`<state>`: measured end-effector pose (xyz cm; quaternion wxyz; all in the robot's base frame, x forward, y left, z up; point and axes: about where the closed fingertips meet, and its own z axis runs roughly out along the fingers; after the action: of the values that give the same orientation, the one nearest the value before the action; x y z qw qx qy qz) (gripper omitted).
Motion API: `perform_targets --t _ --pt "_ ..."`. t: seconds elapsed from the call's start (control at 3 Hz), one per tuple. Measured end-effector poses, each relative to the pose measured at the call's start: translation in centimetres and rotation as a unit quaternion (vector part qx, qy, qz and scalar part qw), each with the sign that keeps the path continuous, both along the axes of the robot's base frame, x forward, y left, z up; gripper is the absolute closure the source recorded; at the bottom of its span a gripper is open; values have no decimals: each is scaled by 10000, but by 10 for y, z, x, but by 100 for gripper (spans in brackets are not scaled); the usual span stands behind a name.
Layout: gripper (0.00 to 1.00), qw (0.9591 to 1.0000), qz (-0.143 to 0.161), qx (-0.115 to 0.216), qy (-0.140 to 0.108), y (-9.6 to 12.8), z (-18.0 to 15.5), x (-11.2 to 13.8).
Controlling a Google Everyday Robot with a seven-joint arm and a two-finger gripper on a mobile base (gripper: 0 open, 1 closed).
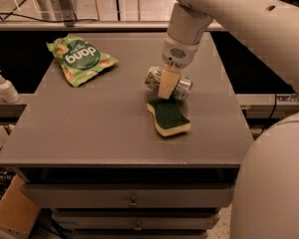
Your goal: Knock 7up can over
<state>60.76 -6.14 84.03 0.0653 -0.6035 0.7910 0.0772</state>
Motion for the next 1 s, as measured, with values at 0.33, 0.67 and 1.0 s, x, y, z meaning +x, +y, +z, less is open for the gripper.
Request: perform_targets --t 0.33,0.67,1.0 --pt "59 9998 -185 -45 -49 -3 0 5" --pt "36 9992 -392 6 -103 -7 4 10" --pt "13 9980 -584 103 -214 -13 13 14"
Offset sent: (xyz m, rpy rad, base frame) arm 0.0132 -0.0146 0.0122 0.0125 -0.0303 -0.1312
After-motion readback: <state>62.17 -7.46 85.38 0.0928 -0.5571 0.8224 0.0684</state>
